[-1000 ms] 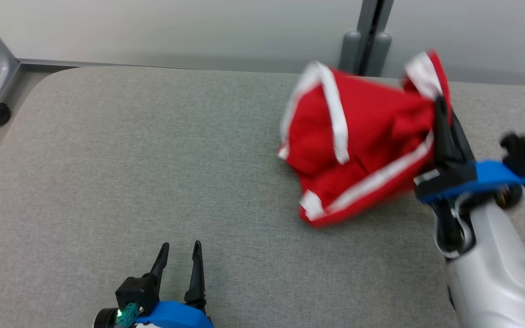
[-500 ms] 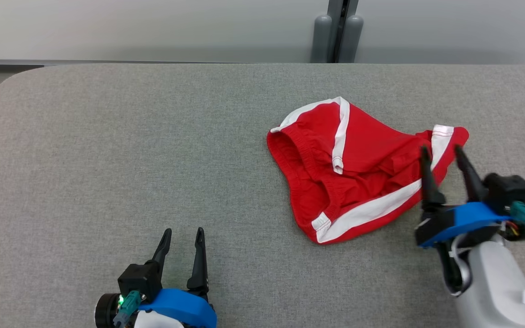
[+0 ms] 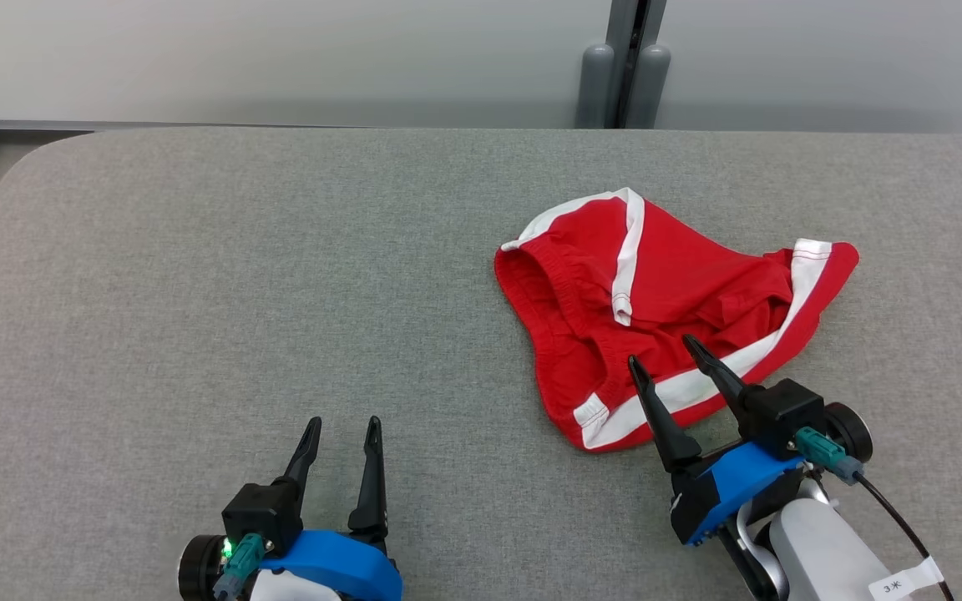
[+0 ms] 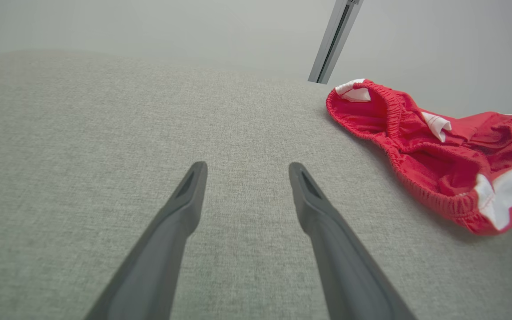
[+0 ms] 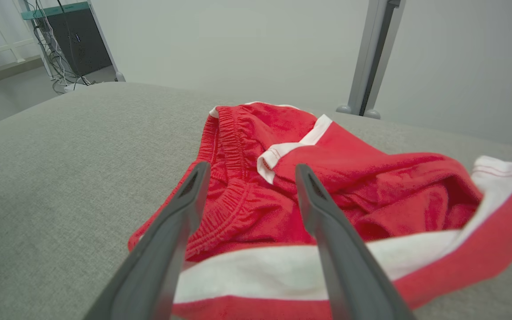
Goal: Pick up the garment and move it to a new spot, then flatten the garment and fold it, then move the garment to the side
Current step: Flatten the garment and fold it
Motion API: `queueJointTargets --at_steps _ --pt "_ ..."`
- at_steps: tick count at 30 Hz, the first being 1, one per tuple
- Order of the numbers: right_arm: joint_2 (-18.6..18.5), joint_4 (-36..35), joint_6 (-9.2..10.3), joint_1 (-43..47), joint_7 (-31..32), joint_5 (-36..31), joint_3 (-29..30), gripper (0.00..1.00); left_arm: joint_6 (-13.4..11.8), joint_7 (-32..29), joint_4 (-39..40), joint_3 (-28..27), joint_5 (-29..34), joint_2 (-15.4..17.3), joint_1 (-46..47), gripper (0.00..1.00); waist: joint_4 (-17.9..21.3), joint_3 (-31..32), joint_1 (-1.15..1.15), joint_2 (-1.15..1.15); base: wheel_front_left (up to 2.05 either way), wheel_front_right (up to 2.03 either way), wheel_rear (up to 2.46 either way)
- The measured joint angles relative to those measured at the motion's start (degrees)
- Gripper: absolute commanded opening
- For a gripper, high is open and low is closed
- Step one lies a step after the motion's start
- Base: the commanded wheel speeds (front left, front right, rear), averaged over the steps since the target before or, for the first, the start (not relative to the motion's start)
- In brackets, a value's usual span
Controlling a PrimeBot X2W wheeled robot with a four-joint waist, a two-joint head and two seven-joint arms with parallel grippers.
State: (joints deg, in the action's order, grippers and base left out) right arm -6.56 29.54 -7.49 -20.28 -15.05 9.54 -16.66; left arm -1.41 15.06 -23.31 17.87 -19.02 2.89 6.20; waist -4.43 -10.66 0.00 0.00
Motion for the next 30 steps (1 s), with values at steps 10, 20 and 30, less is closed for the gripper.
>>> queueJointTargets --at_steps 10,20,30 --pt "1.0 0.89 0.0 1.36 0.01 -0.31 3.65 1.0 1.35 0.0 1.25 1.78 2.59 0.07 0.93 1.0 4.25 0.48 0.0 0.0 0.0 0.0 0.0" --pt "1.48 0.94 0.0 2.35 0.01 -0.32 5.55 1.0 4.46 0.01 -2.3 13.01 0.38 -0.07 8.72 1.0 13.42 -0.64 0.0 0.0 0.0 0.0 0.0" --pt "1.22 1.12 0.0 3.58 0.01 0.12 7.48 1.0 1.96 0.0 -13.71 17.04 -3.07 -0.02 13.62 1.0 17.25 -0.87 0.0 0.0 0.0 0.0 0.0"
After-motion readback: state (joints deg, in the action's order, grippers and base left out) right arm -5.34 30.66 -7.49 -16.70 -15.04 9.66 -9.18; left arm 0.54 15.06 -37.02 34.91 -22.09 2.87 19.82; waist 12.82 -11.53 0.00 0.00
